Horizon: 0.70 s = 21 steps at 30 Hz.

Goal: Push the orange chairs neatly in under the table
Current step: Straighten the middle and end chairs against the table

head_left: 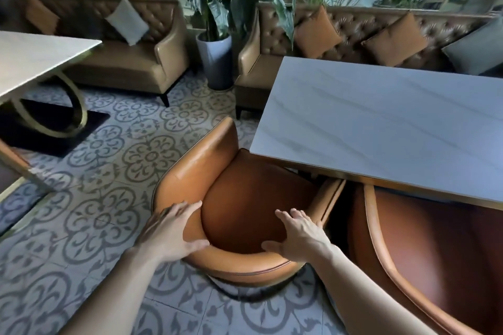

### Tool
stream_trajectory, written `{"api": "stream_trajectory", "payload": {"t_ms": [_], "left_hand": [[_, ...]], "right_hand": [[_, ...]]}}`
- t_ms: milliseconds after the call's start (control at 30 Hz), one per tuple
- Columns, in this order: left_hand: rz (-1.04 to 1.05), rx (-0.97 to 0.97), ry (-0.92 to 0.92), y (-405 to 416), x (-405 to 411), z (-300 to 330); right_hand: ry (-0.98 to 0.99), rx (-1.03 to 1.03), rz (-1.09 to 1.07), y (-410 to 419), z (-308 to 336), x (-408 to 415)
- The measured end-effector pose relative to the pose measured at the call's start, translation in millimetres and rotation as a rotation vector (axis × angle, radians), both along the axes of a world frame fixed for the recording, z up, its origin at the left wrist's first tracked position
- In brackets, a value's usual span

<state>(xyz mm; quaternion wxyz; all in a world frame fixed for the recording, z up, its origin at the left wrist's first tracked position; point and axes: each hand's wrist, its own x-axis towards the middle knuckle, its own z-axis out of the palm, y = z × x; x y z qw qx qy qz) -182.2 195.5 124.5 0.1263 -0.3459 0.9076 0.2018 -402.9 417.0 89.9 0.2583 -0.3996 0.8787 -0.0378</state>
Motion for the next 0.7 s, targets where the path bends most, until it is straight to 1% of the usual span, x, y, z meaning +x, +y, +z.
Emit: {"api": "stream_trajectory", "payload": {"t_ms": [200, 300, 400, 500, 567, 700], "left_hand": [[-0.111, 0.062, -0.033, -76, 13, -40], [-0.177, 0.103, -0.05, -114, 19, -60], [-0.283, 0.095, -0.061, -146, 26, -79], [-0.396, 0.098, -0.077, -168, 29, -94], [-0.483, 0.092, -0.102, -181, 26, -107], [-0.626, 0.09, -0.112, -193, 16, -130]], "right_hand": [[-0.028, 0.027, -0.12, -47, -22, 35], [-0.05, 0.039, -0.189, -77, -38, 67], [-0.078, 0.07, -0.234, -106, -60, 103], [-0.122, 0.085, -0.251, -133, -81, 135], [-0.116, 0.084, -0.239, -149, -93, 151], [-0.141, 0.118, -0.25, -167, -108, 166]]}}
